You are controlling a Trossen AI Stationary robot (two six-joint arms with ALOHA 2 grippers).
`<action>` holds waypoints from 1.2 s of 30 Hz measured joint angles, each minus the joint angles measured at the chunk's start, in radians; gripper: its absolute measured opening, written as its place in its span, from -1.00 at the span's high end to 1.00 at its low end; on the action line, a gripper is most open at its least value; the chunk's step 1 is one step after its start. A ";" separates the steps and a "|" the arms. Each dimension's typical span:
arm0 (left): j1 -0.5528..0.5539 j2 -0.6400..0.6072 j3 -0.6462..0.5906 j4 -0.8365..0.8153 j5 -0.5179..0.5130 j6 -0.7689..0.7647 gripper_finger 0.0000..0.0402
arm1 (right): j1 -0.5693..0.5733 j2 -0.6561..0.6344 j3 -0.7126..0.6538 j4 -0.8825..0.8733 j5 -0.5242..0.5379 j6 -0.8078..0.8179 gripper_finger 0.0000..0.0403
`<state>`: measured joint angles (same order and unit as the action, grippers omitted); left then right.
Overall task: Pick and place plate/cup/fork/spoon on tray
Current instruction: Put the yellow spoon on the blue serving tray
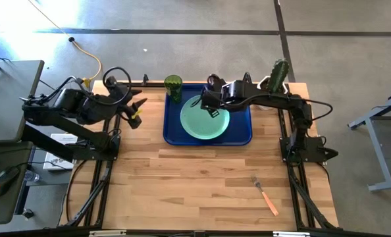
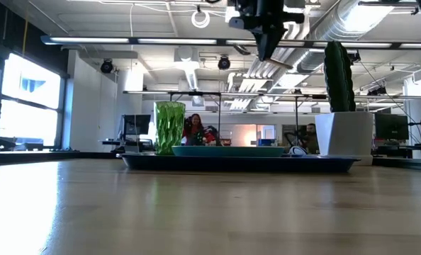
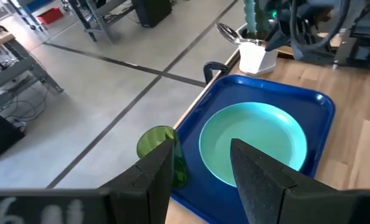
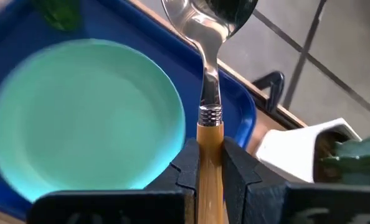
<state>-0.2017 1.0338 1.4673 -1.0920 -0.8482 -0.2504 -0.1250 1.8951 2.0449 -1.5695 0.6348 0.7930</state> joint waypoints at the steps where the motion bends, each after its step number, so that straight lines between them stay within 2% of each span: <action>1: 0.007 0.000 0.000 0.000 0.000 0.003 0.27 | -0.005 -0.010 -0.030 0.001 -0.008 0.004 0.91; 7: 0.063 0.000 0.000 0.011 0.000 0.020 0.27 | -0.012 -0.139 -0.267 0.001 -0.064 0.120 0.91; 12: 0.119 0.000 0.000 0.065 0.000 0.080 0.27 | -0.012 -0.295 -0.439 0.055 -0.097 0.245 0.91; 20: 0.214 0.000 0.000 0.183 0.052 0.157 0.27 | -0.013 -0.481 -0.647 0.157 -0.150 0.446 0.91; 27: 0.284 0.006 0.000 0.221 0.105 0.177 0.27 | -0.017 -0.521 -0.792 0.285 -0.204 0.551 0.91; 33: 0.339 0.021 0.001 0.220 0.159 0.176 0.27 | -0.045 -0.520 -0.910 0.515 -0.274 0.544 0.91; 36: 0.356 0.034 0.001 0.220 0.168 0.176 0.27 | -0.067 -0.520 -0.955 0.572 -0.304 0.543 0.91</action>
<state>0.1547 1.0674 1.4681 -0.8719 -0.6800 -0.0742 -0.1916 1.3746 1.0897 -0.9974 0.3309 1.3357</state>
